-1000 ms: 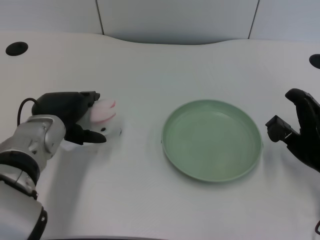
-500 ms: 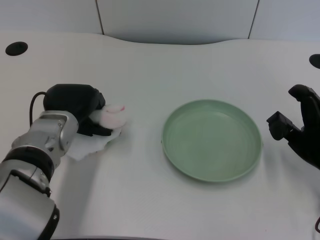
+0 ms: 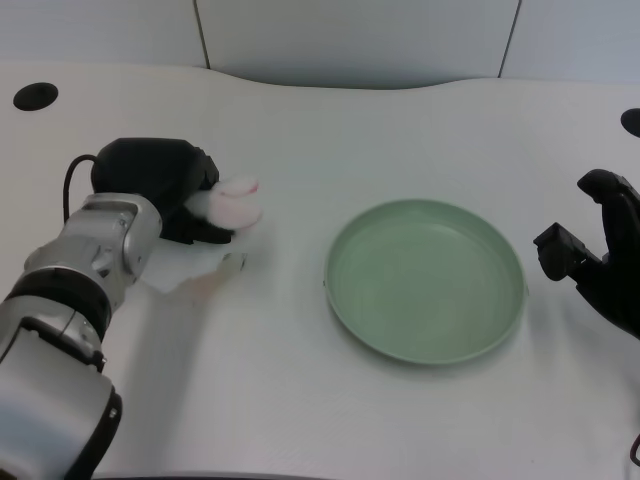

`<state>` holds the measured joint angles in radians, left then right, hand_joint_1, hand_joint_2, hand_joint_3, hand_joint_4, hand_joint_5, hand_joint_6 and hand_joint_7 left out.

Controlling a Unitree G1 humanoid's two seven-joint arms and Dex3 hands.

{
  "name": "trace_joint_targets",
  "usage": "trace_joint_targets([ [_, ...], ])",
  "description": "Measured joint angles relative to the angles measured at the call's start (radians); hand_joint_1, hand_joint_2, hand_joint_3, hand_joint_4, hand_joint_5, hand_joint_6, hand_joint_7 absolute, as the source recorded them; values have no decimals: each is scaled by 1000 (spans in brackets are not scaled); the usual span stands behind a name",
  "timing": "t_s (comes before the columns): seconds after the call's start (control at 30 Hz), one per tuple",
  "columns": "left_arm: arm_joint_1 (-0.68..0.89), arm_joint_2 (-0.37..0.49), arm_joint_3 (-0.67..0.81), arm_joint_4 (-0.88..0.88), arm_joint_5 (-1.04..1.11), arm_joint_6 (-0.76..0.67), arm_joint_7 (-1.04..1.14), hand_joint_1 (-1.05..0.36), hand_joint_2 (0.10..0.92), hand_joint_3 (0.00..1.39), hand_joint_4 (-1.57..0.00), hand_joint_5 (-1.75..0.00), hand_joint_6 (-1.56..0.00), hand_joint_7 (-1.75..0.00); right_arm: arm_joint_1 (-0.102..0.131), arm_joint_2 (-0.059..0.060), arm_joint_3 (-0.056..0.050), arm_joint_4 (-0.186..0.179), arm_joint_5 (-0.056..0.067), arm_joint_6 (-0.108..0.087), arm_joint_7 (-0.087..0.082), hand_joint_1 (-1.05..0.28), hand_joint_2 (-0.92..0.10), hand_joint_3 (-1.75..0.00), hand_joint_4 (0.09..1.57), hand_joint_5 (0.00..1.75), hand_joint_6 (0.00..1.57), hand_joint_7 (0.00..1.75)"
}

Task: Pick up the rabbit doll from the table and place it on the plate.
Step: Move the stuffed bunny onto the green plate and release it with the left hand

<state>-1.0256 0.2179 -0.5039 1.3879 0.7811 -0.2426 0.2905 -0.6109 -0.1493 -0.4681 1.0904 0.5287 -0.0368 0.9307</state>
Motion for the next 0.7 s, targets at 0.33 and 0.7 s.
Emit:
trace_joint_targets([
  [0.33, -5, 1, 0, 1, 0, -9, 4, -521, 921, 71, -1453, -253, -1369, -22, 0, 0, 0, 0, 0, 0, -2, -607, -921, -254, 803, 1746, 733, 1746],
  [0.7, -176, -78, -20, -13, 3, -167, 105, -579, 921, 132, -889, -1741, -676, -1732, 0, 4, 6, 1, -1, 2, -25, -599, -921, -203, 821, 1746, 764, 1746],
])
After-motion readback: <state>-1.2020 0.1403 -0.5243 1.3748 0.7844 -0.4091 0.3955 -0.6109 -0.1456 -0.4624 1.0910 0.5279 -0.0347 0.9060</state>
